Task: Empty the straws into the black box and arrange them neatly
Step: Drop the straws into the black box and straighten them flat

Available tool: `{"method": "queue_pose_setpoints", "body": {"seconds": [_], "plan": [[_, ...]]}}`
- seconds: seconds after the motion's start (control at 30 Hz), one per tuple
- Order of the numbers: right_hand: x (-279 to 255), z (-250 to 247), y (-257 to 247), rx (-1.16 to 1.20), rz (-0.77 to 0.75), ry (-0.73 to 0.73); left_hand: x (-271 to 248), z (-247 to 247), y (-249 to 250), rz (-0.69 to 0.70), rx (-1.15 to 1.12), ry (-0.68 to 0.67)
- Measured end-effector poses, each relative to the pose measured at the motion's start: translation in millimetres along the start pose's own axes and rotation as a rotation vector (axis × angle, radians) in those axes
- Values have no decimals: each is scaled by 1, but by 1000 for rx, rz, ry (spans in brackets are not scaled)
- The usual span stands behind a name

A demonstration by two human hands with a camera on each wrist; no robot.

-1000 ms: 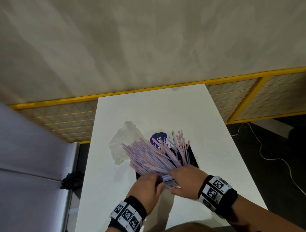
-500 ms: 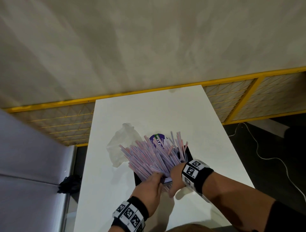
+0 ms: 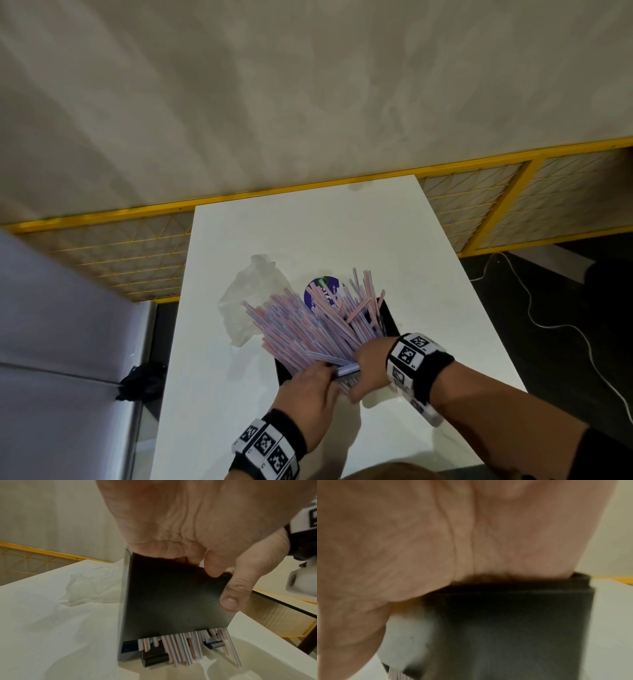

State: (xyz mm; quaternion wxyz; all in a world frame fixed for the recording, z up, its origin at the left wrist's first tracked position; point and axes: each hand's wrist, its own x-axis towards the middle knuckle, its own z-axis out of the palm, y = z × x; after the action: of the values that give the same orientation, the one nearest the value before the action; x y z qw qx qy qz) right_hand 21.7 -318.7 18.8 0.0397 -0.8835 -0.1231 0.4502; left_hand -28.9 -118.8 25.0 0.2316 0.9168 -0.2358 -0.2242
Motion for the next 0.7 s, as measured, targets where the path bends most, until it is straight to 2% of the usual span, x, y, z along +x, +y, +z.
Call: {"method": "queue_pose_setpoints", "body": {"seconds": [0.17,0.4,0.57,0.7], "plan": [[-1,-1,-1,6,0,27,0,-5,3,62,-142,18],[-23,-11,0,-80,-69,245,3,0,-4,78,-112,79],[-54,-24,14,64,-144,362,5,4,-8,44,-44,119],[-77,-21,31,294,-183,529,8,3,-8,39,-13,95]]}}
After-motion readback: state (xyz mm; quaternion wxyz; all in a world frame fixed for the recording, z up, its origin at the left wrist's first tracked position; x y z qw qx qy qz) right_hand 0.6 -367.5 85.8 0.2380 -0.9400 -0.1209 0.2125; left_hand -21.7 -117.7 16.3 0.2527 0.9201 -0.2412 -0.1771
